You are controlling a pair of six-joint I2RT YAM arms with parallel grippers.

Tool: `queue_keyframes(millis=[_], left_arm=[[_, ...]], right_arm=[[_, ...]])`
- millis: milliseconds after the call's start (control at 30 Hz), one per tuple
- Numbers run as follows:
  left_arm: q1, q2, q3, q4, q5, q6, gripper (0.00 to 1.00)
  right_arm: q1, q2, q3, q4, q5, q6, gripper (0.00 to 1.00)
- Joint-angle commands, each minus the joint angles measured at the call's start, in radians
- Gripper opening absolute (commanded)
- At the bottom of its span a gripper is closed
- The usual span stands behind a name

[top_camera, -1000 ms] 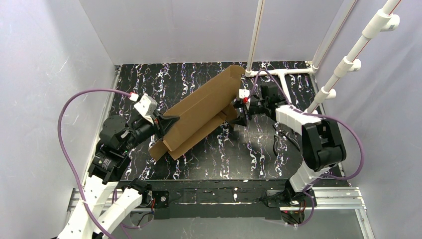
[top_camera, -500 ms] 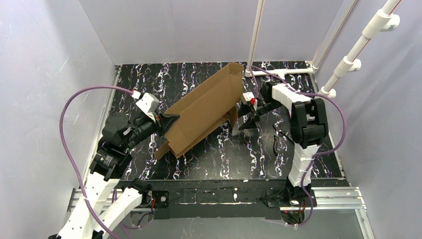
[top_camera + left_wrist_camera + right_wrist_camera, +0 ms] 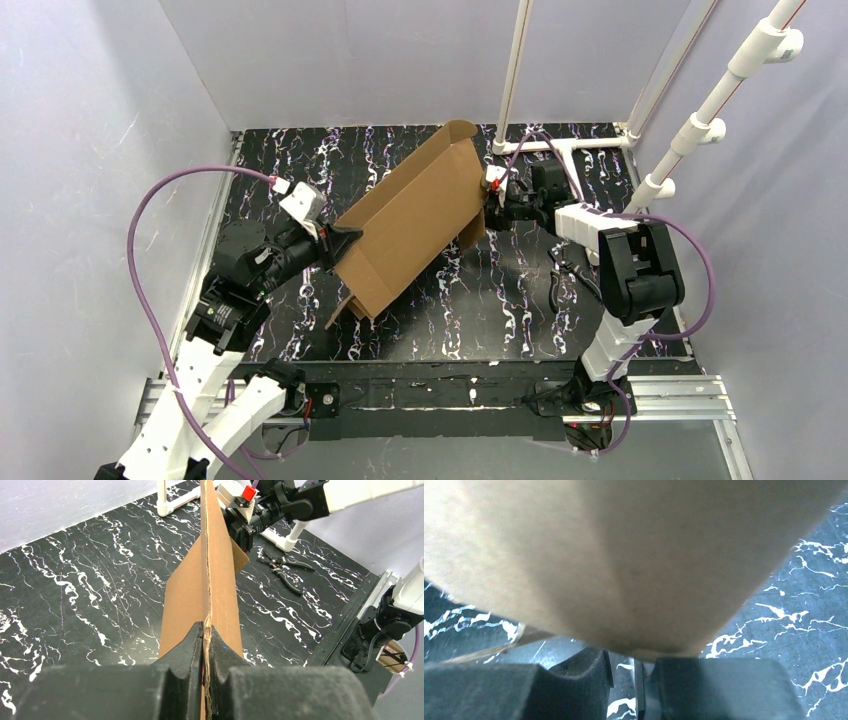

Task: Fold the paper box
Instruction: Fold the paper box at the center of the board.

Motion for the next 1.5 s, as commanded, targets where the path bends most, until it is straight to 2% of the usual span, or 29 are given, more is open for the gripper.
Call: queue_keyframes(millis=[0,100,300,833,1067,1167,1367,1467], left_arm=[[0.001,0.007,0.025,-0.036,-0.014,0.023,0.00],[0.001,-0.001,0.023,-0.034,-0.051,0.023,0.00],[0.001,-0.018,0.022,-0.036,-0.132,0.040,0.00],[0.001,-0.034,0.011,-0.045,-0.282,0.070,0.00],[0.001,-0.043,-0.004,-0.031,-0.328,0.073,0.00],[0.001,-0.040,-0.009,-0.025,-0.326,0.073,0.00],[0.001,-0.039,-0.008,-0.046,-0.329,0.100,0.00],[0.002,-0.049,-0.004,-0.070,-0.353,0.118,0.00]], right_arm=[[0.019,0.015,-0.083,0.574,-0.004,0.409,0.28],[0.037,0.029,-0.104,0.665,-0.032,0.466,0.42],[0.061,0.049,-0.104,0.705,-0.051,0.480,0.54],[0.077,0.061,-0.073,0.360,-0.038,0.191,0.62],[0.078,0.031,-0.069,0.234,-0.063,0.122,0.65],[0.085,0.035,-0.061,0.238,-0.056,0.148,0.66],[0.129,0.085,-0.021,0.402,-0.005,0.307,0.66],[0.141,0.102,-0.003,0.425,-0.007,0.316,0.63]])
